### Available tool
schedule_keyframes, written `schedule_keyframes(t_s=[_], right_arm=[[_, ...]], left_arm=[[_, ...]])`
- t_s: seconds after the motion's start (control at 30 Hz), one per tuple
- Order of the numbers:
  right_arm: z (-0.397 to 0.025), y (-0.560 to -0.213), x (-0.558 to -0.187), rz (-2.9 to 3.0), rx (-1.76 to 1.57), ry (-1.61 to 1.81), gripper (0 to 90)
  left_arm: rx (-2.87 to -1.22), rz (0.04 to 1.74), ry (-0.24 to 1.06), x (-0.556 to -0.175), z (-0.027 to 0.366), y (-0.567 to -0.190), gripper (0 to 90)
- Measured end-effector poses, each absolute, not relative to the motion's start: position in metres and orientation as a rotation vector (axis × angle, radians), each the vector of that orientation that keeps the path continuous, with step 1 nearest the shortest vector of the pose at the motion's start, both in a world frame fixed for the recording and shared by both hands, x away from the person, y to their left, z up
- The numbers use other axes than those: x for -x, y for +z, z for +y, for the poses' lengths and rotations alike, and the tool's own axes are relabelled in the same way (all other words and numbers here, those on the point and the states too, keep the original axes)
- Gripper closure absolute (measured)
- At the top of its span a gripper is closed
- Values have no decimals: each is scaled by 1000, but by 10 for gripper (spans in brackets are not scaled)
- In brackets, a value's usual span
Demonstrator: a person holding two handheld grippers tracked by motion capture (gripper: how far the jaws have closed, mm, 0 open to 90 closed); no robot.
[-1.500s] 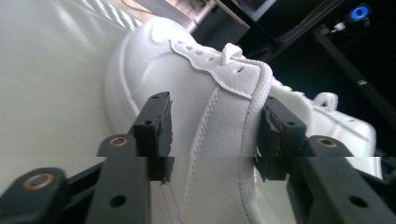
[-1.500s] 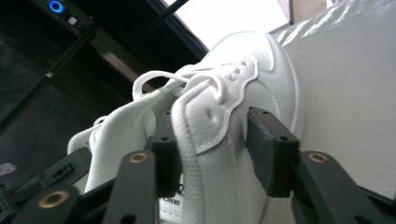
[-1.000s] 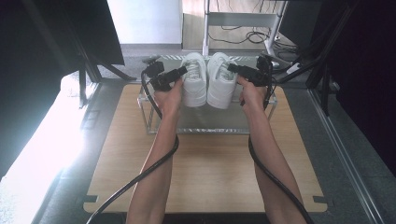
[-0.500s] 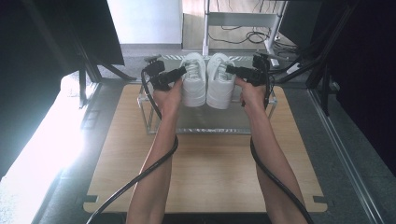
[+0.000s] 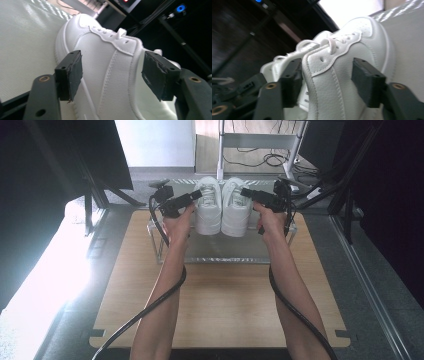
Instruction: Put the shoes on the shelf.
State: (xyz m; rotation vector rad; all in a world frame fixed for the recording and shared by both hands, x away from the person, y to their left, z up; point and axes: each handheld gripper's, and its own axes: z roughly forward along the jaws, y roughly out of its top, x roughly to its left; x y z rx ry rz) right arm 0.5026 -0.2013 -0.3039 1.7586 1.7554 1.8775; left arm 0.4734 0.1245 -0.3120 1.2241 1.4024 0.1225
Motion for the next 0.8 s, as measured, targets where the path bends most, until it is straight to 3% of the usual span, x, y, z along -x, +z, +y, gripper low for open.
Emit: schedule_keyframes(t_s=[0.17, 0.8], right_arm=[[-205, -309, -499, 1735, -1722, 1960, 302], [-244, -316, -462, 1774, -1608, 2109, 271]], left_arm=[[-1223, 1365, 98, -471, 127, -311, 296], [-1295, 1274, 150, -439, 139, -314, 170]])
